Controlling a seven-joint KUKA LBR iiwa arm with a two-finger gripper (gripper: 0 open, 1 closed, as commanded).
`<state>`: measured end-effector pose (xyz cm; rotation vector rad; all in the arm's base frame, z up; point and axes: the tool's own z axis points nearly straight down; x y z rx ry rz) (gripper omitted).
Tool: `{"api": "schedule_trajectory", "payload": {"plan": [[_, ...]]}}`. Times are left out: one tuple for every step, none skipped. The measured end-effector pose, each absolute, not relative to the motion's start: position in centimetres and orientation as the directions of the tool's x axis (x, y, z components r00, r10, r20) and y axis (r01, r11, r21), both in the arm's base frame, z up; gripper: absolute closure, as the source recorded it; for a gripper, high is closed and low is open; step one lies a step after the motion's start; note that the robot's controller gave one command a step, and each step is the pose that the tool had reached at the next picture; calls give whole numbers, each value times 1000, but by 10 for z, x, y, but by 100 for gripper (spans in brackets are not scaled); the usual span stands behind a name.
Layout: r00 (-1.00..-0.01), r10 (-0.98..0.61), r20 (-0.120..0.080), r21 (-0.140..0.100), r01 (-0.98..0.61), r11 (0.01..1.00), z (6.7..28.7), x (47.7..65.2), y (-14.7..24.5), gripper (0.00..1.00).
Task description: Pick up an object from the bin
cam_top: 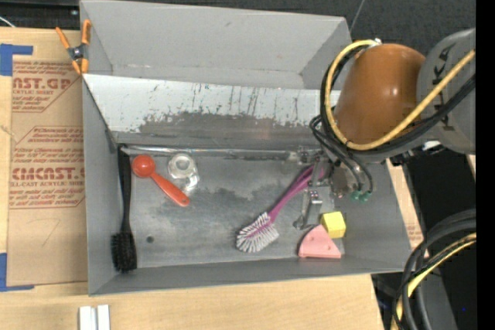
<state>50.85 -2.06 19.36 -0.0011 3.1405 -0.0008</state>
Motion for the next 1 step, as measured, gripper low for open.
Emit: {"api": "schedule_trajectory", "payload": {"plan": [[-1000,-1,-1,0,-1,1000,194,509,-21,0]]}}
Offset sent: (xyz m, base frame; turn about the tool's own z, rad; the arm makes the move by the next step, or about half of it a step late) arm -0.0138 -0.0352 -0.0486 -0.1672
